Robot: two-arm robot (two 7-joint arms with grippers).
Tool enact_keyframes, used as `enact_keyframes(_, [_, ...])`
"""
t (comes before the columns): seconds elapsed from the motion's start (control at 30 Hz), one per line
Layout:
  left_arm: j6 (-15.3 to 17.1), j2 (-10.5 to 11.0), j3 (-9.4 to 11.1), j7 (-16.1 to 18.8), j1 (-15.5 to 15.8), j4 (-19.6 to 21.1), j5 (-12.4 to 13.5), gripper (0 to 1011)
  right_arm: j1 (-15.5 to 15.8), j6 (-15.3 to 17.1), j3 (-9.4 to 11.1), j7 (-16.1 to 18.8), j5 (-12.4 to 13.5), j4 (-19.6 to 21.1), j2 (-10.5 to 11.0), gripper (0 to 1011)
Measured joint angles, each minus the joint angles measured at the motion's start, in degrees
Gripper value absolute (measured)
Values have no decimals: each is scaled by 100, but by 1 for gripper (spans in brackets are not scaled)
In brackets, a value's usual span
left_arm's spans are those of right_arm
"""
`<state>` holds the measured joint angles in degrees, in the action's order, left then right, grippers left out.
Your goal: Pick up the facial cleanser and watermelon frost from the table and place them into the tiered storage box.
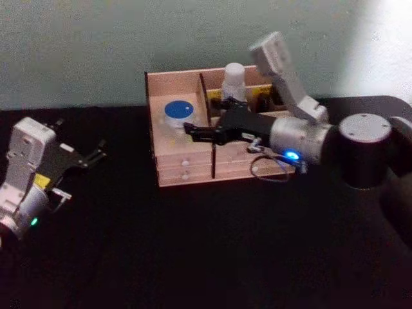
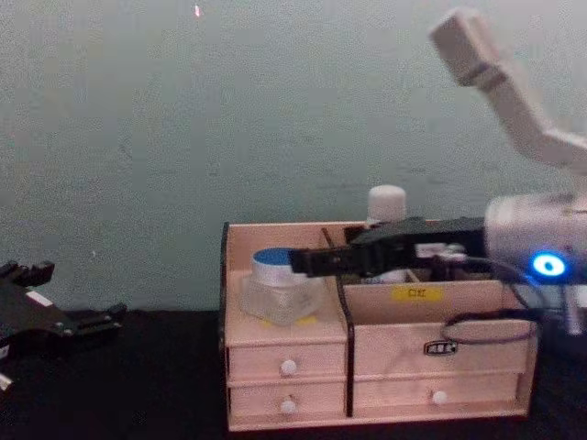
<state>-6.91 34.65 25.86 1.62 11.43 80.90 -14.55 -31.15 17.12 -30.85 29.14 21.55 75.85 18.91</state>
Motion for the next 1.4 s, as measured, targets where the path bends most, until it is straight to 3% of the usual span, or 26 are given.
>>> enact_keyframes(0.03, [0, 0, 0, 0, 0, 0, 0, 1001, 0, 0, 0, 0, 0, 0, 0, 1003])
enact_keyframes(0.13, [0, 0, 0, 0, 0, 0, 0, 1001, 389, 115, 167, 31, 212, 567, 394, 1003])
enact_keyframes(0.33, [0, 0, 0, 0, 0, 0, 0, 1001, 980, 309, 456, 1, 531, 1232, 971, 1002])
enact_keyframes(0.37, [0, 0, 0, 0, 0, 0, 0, 1001, 1169, 364, 563, -55, 615, 1405, 1138, 1002])
enact_keyframes(0.5, [0, 0, 0, 0, 0, 0, 0, 1001, 1522, 452, 805, -264, 788, 1662, 1402, 1002])
enact_keyframes(0.63, [0, 0, 0, 0, 0, 0, 0, 1001, 2011, 467, 1205, -829, 895, 1895, 1623, 1002])
enact_keyframes(0.7, [0, 0, 0, 0, 0, 0, 0, 1001, 2234, 392, 1415, -1201, 841, 1962, 1662, 1003])
enact_keyframes(0.73, [0, 0, 0, 0, 0, 0, 0, 1001, 2234, 392, 1415, -1201, 841, 1962, 1662, 1003])
enact_keyframes(0.8, [0, 0, 0, 0, 0, 0, 0, 1001, 2441, 259, 1648, -1663, 659, 1984, 1618, 1003])
enact_keyframes(1.03, [0, 0, 0, 0, 0, 0, 0, 1001, 2574, -4, 1879, -2540, 188, 1677, 1271, 1002])
enact_keyframes(1.23, [0, 0, 0, 0, 0, 0, 0, 1001, 2434, -122, 1843, -2802, -96, 1201, 1004, 1003])
enact_keyframes(1.4, [0, 0, 0, 0, 0, 0, 0, 1001, 2347, -127, 1863, -2825, -140, 973, 849, 1003])
